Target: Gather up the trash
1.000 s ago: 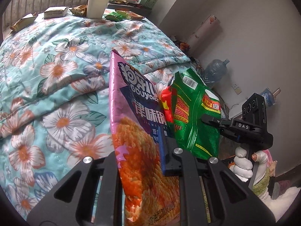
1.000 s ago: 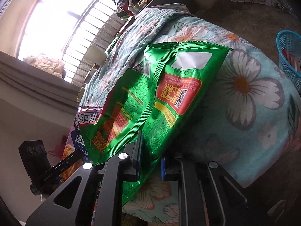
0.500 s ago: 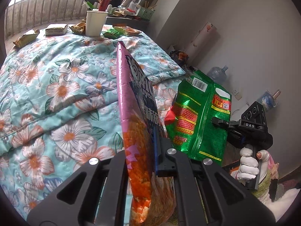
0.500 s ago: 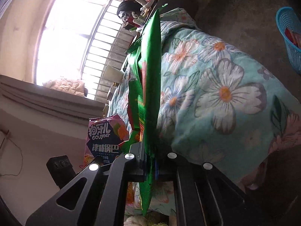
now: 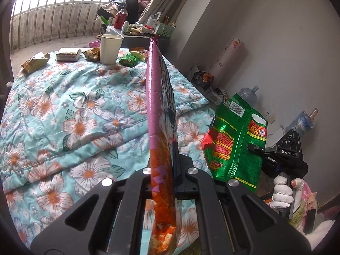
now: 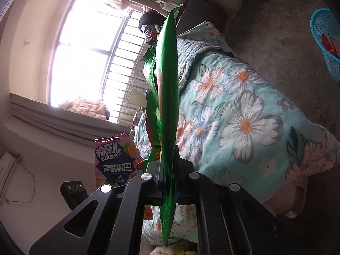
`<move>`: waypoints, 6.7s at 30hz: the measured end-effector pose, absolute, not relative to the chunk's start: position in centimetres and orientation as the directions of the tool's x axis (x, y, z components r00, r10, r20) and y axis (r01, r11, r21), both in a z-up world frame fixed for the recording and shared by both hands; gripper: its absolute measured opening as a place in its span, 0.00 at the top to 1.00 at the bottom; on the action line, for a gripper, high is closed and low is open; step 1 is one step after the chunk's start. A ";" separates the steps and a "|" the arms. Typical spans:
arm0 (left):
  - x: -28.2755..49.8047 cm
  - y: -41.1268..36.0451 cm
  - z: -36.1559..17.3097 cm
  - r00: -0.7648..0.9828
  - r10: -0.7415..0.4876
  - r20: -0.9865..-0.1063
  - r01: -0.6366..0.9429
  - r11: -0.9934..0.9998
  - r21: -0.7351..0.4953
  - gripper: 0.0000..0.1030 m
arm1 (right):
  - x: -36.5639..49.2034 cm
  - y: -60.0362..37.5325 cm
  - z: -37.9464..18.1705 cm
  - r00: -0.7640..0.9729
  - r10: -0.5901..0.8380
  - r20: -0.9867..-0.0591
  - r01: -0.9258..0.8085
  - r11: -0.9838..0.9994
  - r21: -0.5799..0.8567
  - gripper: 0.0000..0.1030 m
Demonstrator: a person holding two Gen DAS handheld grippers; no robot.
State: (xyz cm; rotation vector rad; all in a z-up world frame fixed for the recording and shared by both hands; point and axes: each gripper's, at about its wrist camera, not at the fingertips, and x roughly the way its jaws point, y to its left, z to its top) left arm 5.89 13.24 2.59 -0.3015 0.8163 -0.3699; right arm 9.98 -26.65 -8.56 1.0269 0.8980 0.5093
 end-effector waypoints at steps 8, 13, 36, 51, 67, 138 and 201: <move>8.6 8.9 5.1 0.636 -0.462 -0.618 0.282 0.885 -0.371 0.98 | 9.8 -29.8 -8.0 0.610 0.719 -0.333 0.014 0.410 0.912 0.95; 11.9 3.4 6.3 0.608 -0.521 -0.598 0.379 0.853 -0.358 0.98 | 8.9 -35.7 -8.2 0.700 0.648 -0.300 0.047 0.378 0.925 0.95; 25.3 -20.5 1.0 0.364 -0.604 -0.709 0.629 0.721 -0.291 0.98 | 18.3 -62.7 -29.8 0.675 0.232 -0.701 0.667 0.216 0.713 0.89; 31.3 -40.9 -7.4 0.236 -0.476 -0.847 0.796 0.595 -0.112 0.98 | 12.2 -64.7 -30.7 0.744 0.099 -0.661 0.649 0.129 0.749 0.58; 29.6 -51.3 -14.8 0.141 -0.446 -0.884 0.830 0.540 -0.140 0.38 | 6.9 -59.6 -30.7 0.689 0.130 -0.713 0.696 0.157 0.701 0.58; 2.7 -4.9 -0.8 0.602 -0.176 -0.779 -0.011 0.973 -0.229 0.09 | -1.8 -26.9 -0.8 0.674 -0.208 -0.709 0.161 0.978 -0.134 0.06; 2.3 -6.4 -0.7 0.605 -0.023 -0.796 0.017 1.000 -0.017 0.09 | -1.9 -29.5 -1.2 0.680 -0.152 -0.717 0.139 0.987 -0.078 0.06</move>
